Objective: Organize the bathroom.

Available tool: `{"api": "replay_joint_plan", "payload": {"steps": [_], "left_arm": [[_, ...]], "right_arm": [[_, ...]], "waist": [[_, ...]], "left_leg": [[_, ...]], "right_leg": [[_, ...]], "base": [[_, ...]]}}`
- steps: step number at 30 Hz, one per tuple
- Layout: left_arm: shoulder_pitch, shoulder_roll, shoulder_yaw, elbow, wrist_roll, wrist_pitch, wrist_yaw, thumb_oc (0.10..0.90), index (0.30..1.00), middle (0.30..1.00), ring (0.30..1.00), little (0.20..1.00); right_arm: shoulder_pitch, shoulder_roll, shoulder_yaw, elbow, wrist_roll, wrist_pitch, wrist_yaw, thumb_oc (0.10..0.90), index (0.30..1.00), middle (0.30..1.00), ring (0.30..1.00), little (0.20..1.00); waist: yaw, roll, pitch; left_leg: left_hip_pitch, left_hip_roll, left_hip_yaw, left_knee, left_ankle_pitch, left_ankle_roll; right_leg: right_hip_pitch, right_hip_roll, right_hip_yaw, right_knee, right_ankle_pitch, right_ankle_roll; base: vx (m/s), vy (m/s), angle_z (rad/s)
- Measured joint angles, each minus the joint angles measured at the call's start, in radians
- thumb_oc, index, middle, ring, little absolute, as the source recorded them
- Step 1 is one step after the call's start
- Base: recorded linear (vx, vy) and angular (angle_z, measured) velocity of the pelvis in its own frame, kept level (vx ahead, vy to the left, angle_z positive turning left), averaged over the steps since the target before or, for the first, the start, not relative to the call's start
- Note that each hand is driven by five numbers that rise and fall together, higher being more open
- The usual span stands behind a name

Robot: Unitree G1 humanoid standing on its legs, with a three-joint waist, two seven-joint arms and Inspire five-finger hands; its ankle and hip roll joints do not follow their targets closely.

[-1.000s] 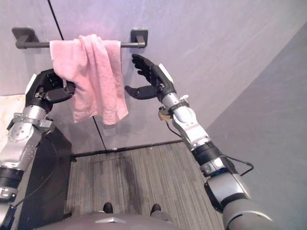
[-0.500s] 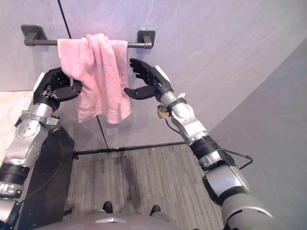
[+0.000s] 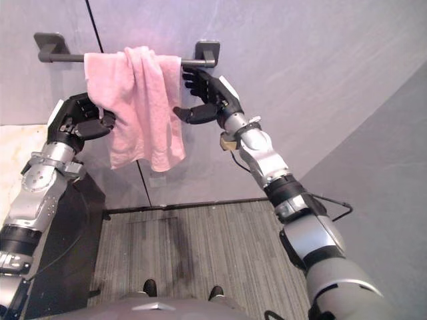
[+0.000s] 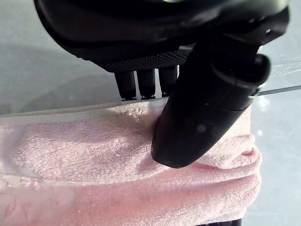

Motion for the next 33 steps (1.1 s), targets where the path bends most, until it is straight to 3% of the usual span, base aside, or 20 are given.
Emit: {"api": "replay_joint_plan", "payload": {"steps": [1,2,5,8,9,12,13,14,15,16,17,22,24,25,26,27,28,33], "left_arm": [[-0.003,0.000,-0.001,0.000,0.000,0.001,0.000,0.400,0.300,0.300,0.300,0.300],[-0.005,0.000,-0.001,0.000,0.000,0.003,0.000,0.400,0.300,0.300,0.300,0.300],[-0.009,0.000,-0.004,0.000,0.000,0.004,0.000,0.400,0.300,0.300,0.300,0.300],[-0.016,0.000,-0.013,0.000,0.000,0.005,-0.001,0.400,0.300,0.300,0.300,0.300],[-0.017,0.000,-0.014,0.000,0.000,0.005,-0.001,0.400,0.300,0.300,0.300,0.300],[-0.019,0.000,-0.019,0.000,0.000,0.005,0.000,0.400,0.300,0.300,0.300,0.300],[-0.020,0.000,-0.020,0.000,0.000,0.005,0.000,0.400,0.300,0.300,0.300,0.300],[-0.020,0.000,-0.020,0.000,0.000,0.005,0.000,0.400,0.300,0.300,0.300,0.300],[-0.020,0.000,-0.020,0.000,0.000,0.005,0.000,0.400,0.300,0.300,0.300,0.300],[-0.020,0.000,-0.020,0.000,0.000,0.005,0.000,0.400,0.300,0.300,0.300,0.300],[-0.021,0.000,-0.022,0.000,0.000,0.006,0.002,0.400,0.300,0.300,0.300,0.300],[-0.023,-0.001,-0.023,0.000,0.000,0.006,0.004,0.400,0.300,0.300,0.300,0.300],[-0.023,-0.001,-0.023,0.000,-0.001,0.007,0.004,0.400,0.300,0.300,0.300,0.300],[-0.024,-0.001,-0.023,0.000,0.000,0.010,0.004,0.400,0.300,0.300,0.300,0.300],[-0.024,-0.001,-0.023,0.000,0.000,0.012,0.004,0.400,0.300,0.300,0.300,0.300],[-0.025,-0.001,-0.023,0.000,0.000,0.015,0.004,0.400,0.300,0.300,0.300,0.300],[-0.026,-0.001,-0.023,0.000,0.000,0.017,0.004,0.400,0.300,0.300,0.300,0.300],[-0.028,-0.001,-0.023,0.000,0.000,0.021,0.004,0.400,0.300,0.300,0.300,0.300]], "right_arm": [[0.000,0.000,0.000,0.000,0.009,0.000,0.000,0.761,0.841,0.841,0.841,0.841],[0.000,0.000,0.000,0.000,0.010,0.000,0.000,0.667,0.700,0.700,0.700,0.700],[0.000,0.000,0.000,0.002,0.012,0.000,0.001,0.605,0.608,0.608,0.608,0.608],[0.000,0.001,0.000,0.009,0.013,0.000,0.001,0.588,0.582,0.582,0.582,0.582],[0.000,0.001,0.000,0.011,0.013,0.000,0.001,0.631,0.646,0.646,0.646,0.646],[0.000,0.001,0.000,0.014,0.013,0.000,0.001,0.645,0.667,0.667,0.667,0.667],[0.000,0.002,0.000,0.014,0.016,0.000,0.001,0.610,0.615,0.615,0.615,0.615],[0.000,0.002,0.000,0.015,0.027,0.000,0.001,0.607,0.611,0.611,0.611,0.611],[0.000,0.002,0.000,0.016,0.030,0.000,0.000,0.679,0.719,0.719,0.719,0.719],[0.000,0.002,0.000,0.016,0.030,0.000,0.000,0.679,0.719,0.719,0.719,0.719],[-0.002,0.002,0.000,0.018,0.031,0.000,0.000,0.800,0.900,0.900,0.900,0.900],[-0.004,0.002,0.001,0.023,0.034,0.000,0.000,0.800,0.900,0.900,0.900,0.900],[-0.007,0.002,0.002,0.023,0.034,0.000,0.000,0.745,0.818,0.818,0.818,0.818],[-0.009,0.002,0.002,0.023,0.034,0.000,0.000,0.595,0.592,0.592,0.592,0.592],[-0.009,0.002,0.002,0.023,0.034,0.000,-0.001,0.573,0.559,0.559,0.559,0.559],[-0.009,0.002,0.002,0.023,0.034,0.000,-0.001,0.507,0.460,0.460,0.460,0.460],[-0.009,0.002,0.002,0.023,0.034,0.000,-0.002,0.400,0.300,0.300,0.300,0.300],[-0.012,0.003,0.002,0.024,0.034,-0.001,-0.005,0.400,0.300,0.300,0.300,0.300]], "waist": [[0.000,0.000,0.000],[0.001,0.000,0.000],[0.003,0.000,0.000],[0.012,0.000,0.000],[0.015,0.000,0.000],[0.018,0.000,0.000],[0.019,0.000,0.000],[0.019,0.000,0.000],[0.019,0.000,0.000],[0.019,0.000,0.000],[0.018,0.000,0.000],[0.019,0.000,0.000],[0.019,0.000,0.000],[0.019,0.000,0.000],[0.019,0.000,0.000],[0.019,0.000,0.000],[0.019,0.000,0.000],[0.019,0.000,0.000]], "left_leg": [[0.000,0.000,0.000,0.000,0.000,0.000],[-0.001,0.000,-0.001,0.000,0.000,0.000],[-0.001,0.000,-0.002,0.000,0.001,0.000],[-0.001,0.000,-0.002,0.000,0.001,0.000],[-0.001,0.000,-0.002,0.000,0.001,0.000],[-0.001,0.000,-0.003,0.000,0.001,0.000],[-0.001,0.000,-0.004,0.000,0.001,0.000],[-0.002,0.000,-0.004,0.000,0.001,0.000],[-0.002,0.000,-0.005,0.000,0.001,0.000],[-0.002,0.000,-0.005,0.000,0.001,0.000],[-0.002,0.000,-0.006,0.000,0.001,0.000],[-0.002,0.000,-0.010,0.000,0.002,0.000],[-0.002,0.000,-0.010,0.000,0.002,0.000],[-0.002,0.000,-0.011,0.000,0.002,0.000],[-0.002,0.000,-0.011,0.000,0.002,0.000],[-0.002,0.000,-0.011,0.000,0.002,0.000],[-0.002,0.000,-0.011,0.000,0.002,0.000],[-0.002,-0.001,-0.012,0.000,0.002,0.000]], "right_leg": [[0.000,0.000,0.000,0.000,0.000,0.000],[0.000,0.000,0.000,0.000,0.000,0.000],[0.000,0.000,-0.001,0.000,-0.001,-0.001],[0.000,0.000,-0.002,-0.002,-0.001,-0.001],[0.000,0.000,-0.002,-0.002,-0.001,-0.002],[0.000,0.000,-0.003,-0.002,-0.001,-0.002],[0.000,0.000,-0.004,-0.002,-0.001,-0.002],[0.001,0.000,-0.006,-0.002,-0.001,-0.002],[0.001,0.000,-0.007,-0.002,-0.001,-0.002],[0.001,0.000,-0.008,-0.002,-0.001,-0.002],[0.001,0.000,-0.012,-0.002,-0.001,-0.002],[0.003,0.000,-0.015,-0.002,-0.001,-0.002],[0.004,0.000,-0.015,-0.002,-0.001,-0.002],[0.004,0.000,-0.015,-0.002,-0.001,-0.002],[0.004,0.000,-0.015,-0.002,-0.001,-0.002],[0.004,0.000,-0.015,-0.002,-0.001,-0.002],[0.004,0.000,-0.015,-0.002,-0.001,-0.002],[0.005,0.000,-0.015,-0.001,-0.001,-0.002]], "base": [[0.00,0.000,0.00],[0.00,0.000,0.00],[0.00,0.000,0.00],[0.00,0.000,0.00],[0.00,0.000,0.00],[0.00,0.000,0.00],[0.00,0.000,0.00],[0.00,0.000,0.00],[0.00,0.000,0.00],[0.00,0.000,0.00],[0.00,0.000,0.00],[0.00,0.000,0.00],[0.00,0.000,0.00],[0.00,0.000,0.00],[0.00,0.000,0.00],[0.00,0.000,0.00],[0.00,0.000,0.00],[0.00,0.000,0.00]]}}
